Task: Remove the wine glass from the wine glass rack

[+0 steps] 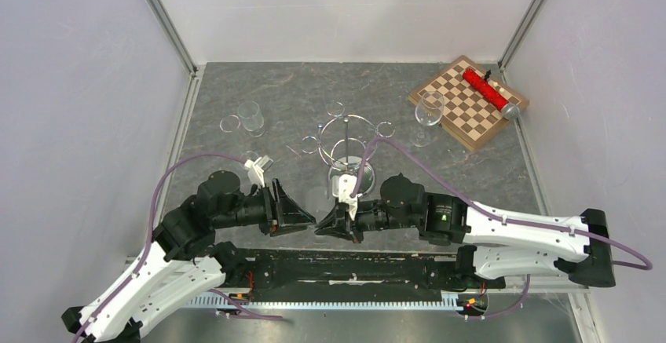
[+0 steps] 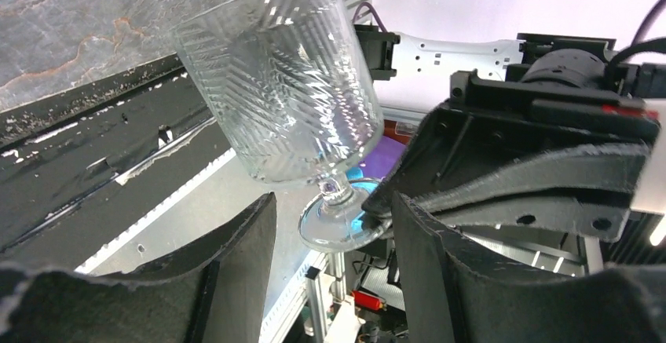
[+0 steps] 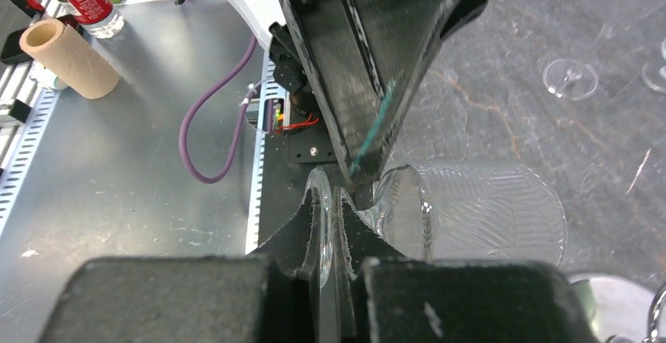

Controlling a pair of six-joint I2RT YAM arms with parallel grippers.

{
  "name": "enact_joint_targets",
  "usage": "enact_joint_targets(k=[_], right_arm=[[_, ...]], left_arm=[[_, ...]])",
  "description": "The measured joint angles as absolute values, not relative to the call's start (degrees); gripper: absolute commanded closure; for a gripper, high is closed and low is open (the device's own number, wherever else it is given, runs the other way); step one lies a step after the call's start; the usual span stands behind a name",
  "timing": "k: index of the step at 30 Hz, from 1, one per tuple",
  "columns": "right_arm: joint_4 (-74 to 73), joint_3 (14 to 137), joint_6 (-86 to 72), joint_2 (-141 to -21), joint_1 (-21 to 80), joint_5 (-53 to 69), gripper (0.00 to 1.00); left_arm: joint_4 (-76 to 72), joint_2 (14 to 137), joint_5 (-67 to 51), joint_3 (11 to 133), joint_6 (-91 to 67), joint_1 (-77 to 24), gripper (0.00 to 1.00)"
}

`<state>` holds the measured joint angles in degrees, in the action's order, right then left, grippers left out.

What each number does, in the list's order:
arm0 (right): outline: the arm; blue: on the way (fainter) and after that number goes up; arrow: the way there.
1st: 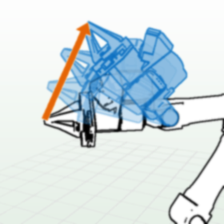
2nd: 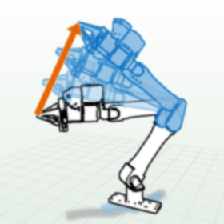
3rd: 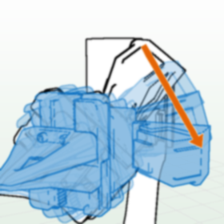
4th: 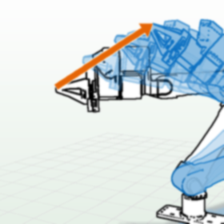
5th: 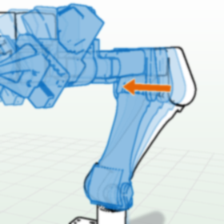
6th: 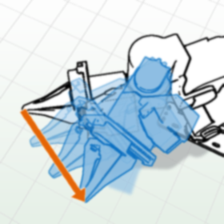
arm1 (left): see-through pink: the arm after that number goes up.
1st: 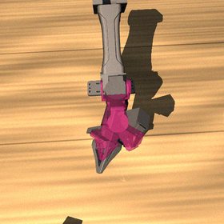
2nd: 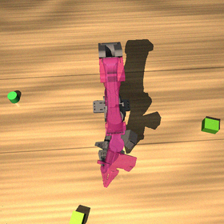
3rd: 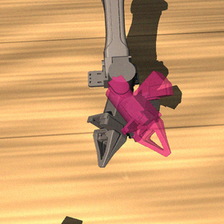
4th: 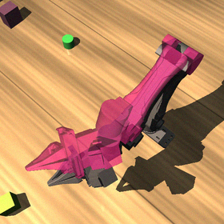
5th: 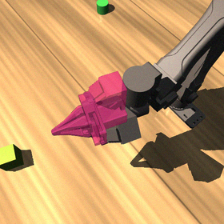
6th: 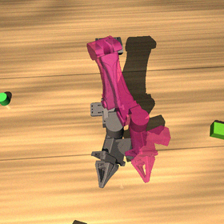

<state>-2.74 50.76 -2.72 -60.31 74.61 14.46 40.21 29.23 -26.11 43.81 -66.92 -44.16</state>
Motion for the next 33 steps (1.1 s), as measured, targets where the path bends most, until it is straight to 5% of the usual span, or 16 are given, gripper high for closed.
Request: enact_joint_targets(k=[26,33], right_arm=[[2.15,52.73,12.86,-64.03,83.68,-0.1,1.0],[4.32,52.12,14.5,-65.23,84.16,-1.85,1.0]], left_arm=[[38.54,27.94,-26.17,41.56,-73.3,-44.16,0.38],[36.64,27.94,-26.24,40.4,-74.72,-44.14,0.47]])
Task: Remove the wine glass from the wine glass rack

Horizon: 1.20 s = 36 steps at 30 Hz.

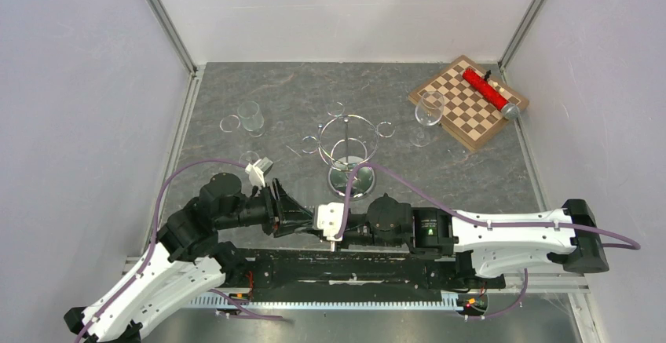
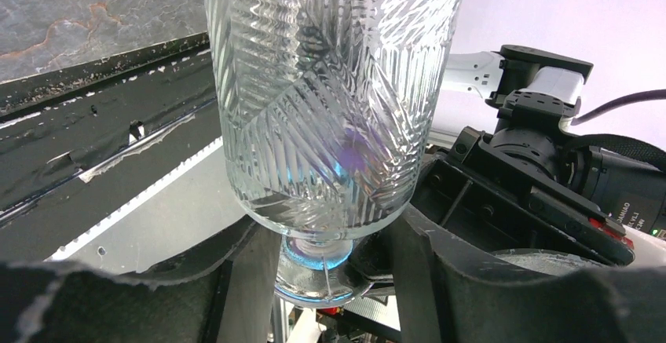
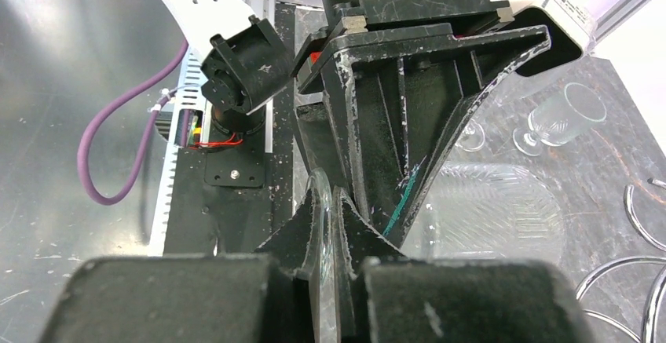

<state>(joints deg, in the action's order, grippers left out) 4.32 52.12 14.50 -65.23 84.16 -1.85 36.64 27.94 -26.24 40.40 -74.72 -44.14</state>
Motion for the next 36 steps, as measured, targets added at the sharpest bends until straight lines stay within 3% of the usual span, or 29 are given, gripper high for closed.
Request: enact_joint_targets(k=[15,36], right_arm=[[5.45,49.98,14.87,-65.32,84.4,-4.16,1.0],[6.0,49.63,15.46,-64.05,84.53,-4.34,1.0]], left_arm=[[32.71,27.11,-26.24,36.77,-75.64,-43.68,0.98],[28.14,25.89,-27.31,35.18,-76.07,-43.55,0.98]])
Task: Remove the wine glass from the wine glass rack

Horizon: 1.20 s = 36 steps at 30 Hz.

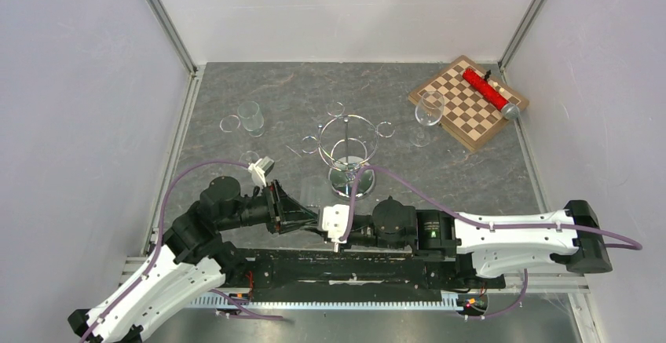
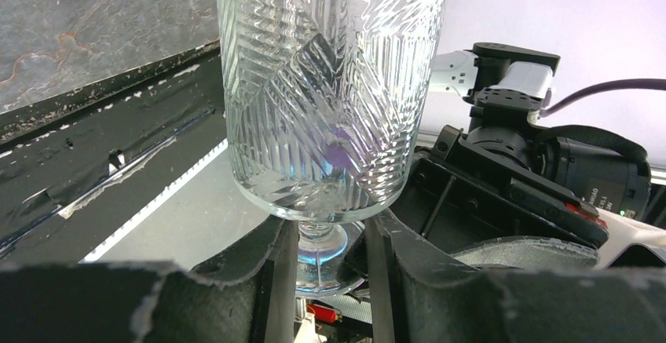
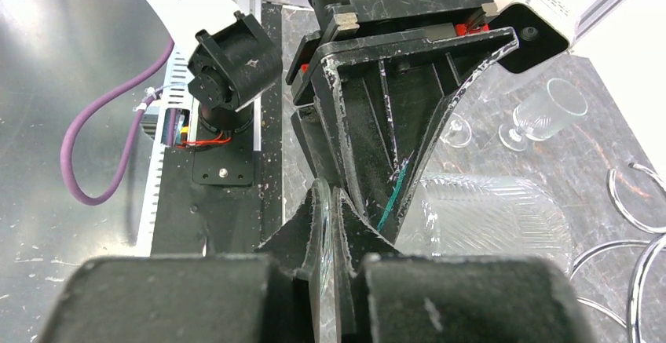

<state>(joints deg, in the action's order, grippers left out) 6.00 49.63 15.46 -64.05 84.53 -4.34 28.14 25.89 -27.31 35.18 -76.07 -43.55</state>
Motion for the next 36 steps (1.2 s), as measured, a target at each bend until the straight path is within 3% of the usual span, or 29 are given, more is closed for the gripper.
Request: enact_joint_targets(k=[28,36], right_arm=[[23.99,39.81,17.17,-55.55,84.55,-3.9,0.99],[25.12,39.48,17.12,-55.55,84.64,-3.92,0.73]], left_arm=[[14.59,24.56,-30.04,33.34,-80.23,-43.57,0.98],[14.44,24.16,-30.28,33.34,-80.2,-43.64,0.98]])
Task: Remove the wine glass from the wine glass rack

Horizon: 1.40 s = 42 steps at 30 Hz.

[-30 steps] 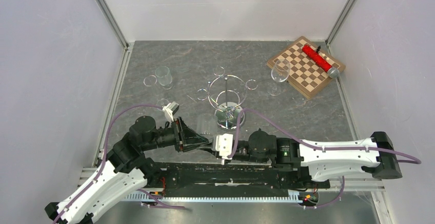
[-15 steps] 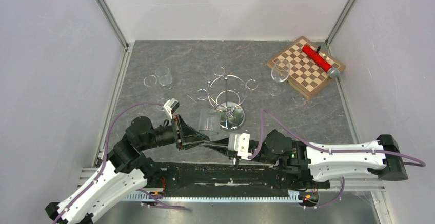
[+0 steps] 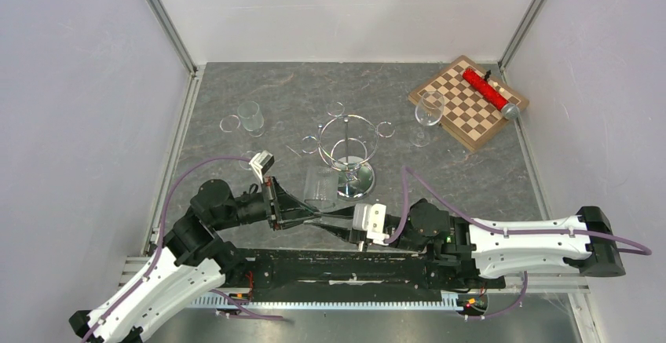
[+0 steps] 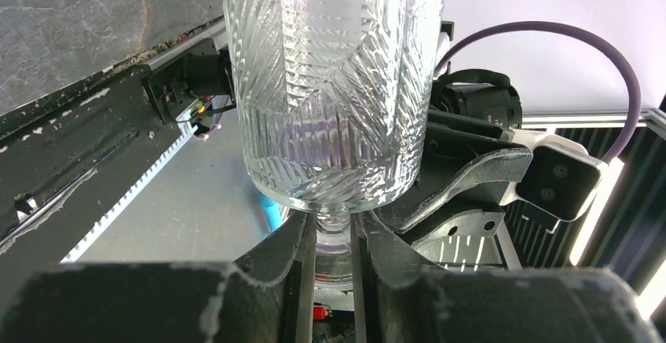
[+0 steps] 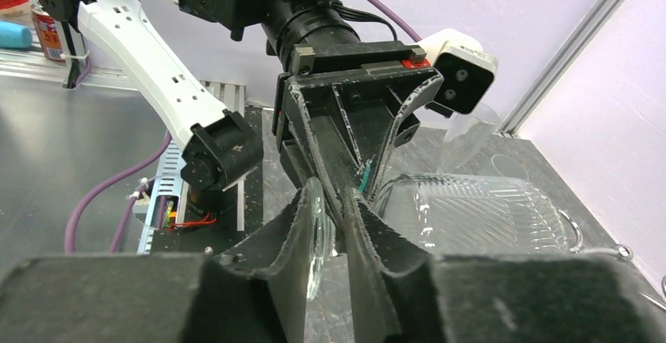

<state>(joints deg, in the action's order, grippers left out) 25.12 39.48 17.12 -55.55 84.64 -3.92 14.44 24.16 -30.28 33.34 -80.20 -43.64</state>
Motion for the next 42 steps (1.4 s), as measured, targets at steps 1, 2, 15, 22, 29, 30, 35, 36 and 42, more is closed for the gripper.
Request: enact_joint_targets(k=[1,2,15,22,29,30,35,36,42], right_arm=[[25.12,39.48,17.23,-55.55,84.62,-4.08,0.72],[25.12,39.48,17.21,-55.53,84.6,-4.25,0.7],[22.76,39.48,16.67,-52.88,84.6,-5.04,0.59],[17.5,41.25,13.5,-49.78,84.58,-5.26,0.55],[7.94,49.54,8.97,-49.56,84.53,-7.03,0.52],[6.79,50.13,8.25,-49.36,84.53,-7.44,0.51],[-0.99,52.88,4.14,-47.62,84.53,-8.95,0.49],[-3.2,54.08,3.16,-47.42,84.53,-9.23,0.48],[-12.64,60.86,-2.85,-46.61,84.53,-8.27,0.44]], left_arm=[[14.41,24.1,-30.37,33.34,-80.18,-43.66,0.98],[14.41,23.94,-30.41,33.34,-80.18,-43.75,0.98],[14.44,23.51,-30.74,33.34,-79.42,-43.88,0.98],[14.96,23.94,-32.8,33.36,-76.16,-43.9,0.98],[19.16,25.96,-36.58,34.44,-69.69,-43.9,0.98],[19.75,26.28,-37.15,34.96,-68.6,-43.9,0.98],[20.97,27.11,-41.3,37.93,-63.4,-43.9,0.98],[21.02,27.24,-42.63,38.68,-62.02,-43.9,0.98],[22.65,28.56,-49.17,42.46,-54.76,-43.92,0.98]])
